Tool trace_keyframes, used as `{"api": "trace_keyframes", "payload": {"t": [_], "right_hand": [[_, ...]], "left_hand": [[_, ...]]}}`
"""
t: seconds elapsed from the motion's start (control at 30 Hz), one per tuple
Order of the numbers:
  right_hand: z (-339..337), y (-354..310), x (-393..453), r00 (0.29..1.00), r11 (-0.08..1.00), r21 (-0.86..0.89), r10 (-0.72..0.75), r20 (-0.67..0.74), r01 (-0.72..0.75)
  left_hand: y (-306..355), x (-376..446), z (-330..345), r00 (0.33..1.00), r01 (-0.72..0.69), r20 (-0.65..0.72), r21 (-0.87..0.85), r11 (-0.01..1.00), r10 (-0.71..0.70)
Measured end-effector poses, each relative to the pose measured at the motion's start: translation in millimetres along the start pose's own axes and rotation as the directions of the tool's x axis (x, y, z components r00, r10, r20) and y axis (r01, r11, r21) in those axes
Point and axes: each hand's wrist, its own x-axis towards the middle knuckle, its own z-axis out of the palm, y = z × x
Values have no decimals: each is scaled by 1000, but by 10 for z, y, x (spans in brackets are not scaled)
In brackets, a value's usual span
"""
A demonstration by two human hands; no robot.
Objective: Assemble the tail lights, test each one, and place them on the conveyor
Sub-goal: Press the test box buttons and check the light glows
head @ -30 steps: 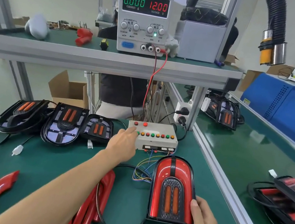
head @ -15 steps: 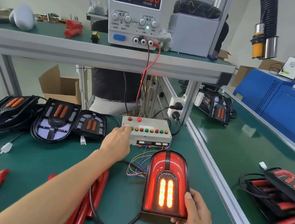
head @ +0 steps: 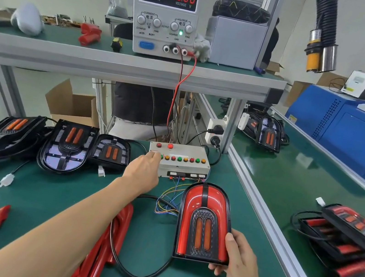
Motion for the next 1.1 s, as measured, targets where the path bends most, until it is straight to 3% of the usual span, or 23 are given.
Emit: {"api": "trace_keyframes", "payload": {"t": [0.4, 1.1], "right_hand": [[2, -10, -3, 1000, 1000, -23, 12, -6, -12], [-8, 7, 11, 1000, 1000, 6, 13, 3, -13]], "left_hand": [[-1, 35, 4, 997, -59, 52, 70, 996, 55], [180, 135, 3, 993, 57, 96, 76, 995, -64]]}}
